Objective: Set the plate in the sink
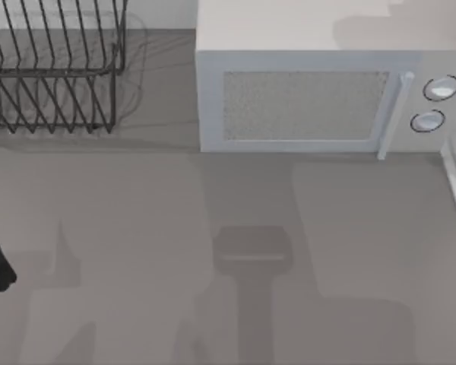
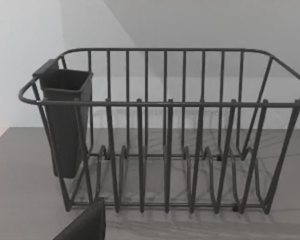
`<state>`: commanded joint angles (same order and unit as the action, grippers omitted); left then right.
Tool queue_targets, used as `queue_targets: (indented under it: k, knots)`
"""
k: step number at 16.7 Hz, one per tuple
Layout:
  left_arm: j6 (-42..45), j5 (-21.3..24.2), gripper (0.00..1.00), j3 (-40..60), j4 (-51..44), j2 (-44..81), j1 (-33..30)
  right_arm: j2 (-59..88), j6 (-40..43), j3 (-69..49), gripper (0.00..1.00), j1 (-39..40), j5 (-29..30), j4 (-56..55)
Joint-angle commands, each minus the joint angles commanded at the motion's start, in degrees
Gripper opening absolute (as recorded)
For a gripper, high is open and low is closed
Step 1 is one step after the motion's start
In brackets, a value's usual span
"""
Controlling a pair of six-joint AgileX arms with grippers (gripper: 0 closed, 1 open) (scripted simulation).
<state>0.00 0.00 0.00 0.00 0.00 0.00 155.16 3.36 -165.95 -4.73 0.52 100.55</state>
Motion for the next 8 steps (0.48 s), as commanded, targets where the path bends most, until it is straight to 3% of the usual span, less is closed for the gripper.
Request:
queue_targets:
  k: [2, 8]
  knots:
    - [0.0, 0.0, 1.0, 0.0, 0.0, 0.0, 0.0, 0.0, 0.0, 0.0, 0.0, 0.0, 0.0, 0.0]
    - [0.0, 0.0, 1.0, 0.0, 0.0, 0.0, 0.0, 0.0, 0.0, 0.0, 0.45, 0.0, 0.0, 0.0]
